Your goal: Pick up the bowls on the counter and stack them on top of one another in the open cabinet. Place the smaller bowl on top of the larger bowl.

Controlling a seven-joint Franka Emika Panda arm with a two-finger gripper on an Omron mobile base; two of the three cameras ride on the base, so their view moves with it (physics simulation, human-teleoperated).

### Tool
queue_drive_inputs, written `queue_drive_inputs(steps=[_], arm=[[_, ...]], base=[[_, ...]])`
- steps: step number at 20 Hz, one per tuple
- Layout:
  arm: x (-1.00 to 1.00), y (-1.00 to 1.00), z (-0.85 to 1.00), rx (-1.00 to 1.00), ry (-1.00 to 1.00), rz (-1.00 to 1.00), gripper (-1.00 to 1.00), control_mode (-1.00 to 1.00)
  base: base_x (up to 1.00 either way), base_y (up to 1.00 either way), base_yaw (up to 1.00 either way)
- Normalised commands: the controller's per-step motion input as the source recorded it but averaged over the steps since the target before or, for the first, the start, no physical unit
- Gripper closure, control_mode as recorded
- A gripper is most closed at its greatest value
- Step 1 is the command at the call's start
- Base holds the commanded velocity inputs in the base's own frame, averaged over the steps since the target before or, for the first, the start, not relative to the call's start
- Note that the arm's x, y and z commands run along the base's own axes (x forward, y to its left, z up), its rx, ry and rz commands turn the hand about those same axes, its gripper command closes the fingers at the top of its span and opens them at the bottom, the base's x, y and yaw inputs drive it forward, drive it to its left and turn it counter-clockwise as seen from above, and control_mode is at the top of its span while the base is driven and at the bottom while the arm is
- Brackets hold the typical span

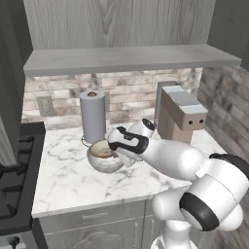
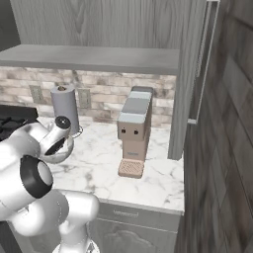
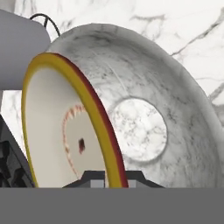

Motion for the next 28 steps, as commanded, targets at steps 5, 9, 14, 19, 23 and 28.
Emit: queue_drive_inputs(steps=[5,9,14,19,23,28], arm=[[0.09,0.19,-0.21,0.0,0.0,0.05,1.0,-1.0],[0.0,0.07,-0.11,0.0,0.0,0.03,1.0,-1.0],[0.0,0.05,-0.06,0.0,0.0,0.0,-1.0,-1.0],[-0.02,0.0,0.0,0.0,0.0,0.0,-1.0,-1.0],[-0.1,0.0,0.0,0.0,0.0,0.0,-1.0,-1.0],[-0.07,0.01,0.14,0.0,0.0,0.0,-1.0,-1.0]], base=[[0.0,0.0,0.0],[0.0,0.0,0.0],[0.0,0.0,0.0],[0.0,0.0,0.0],[0.0,0.0,0.0],[0.0,0.0,0.0]])
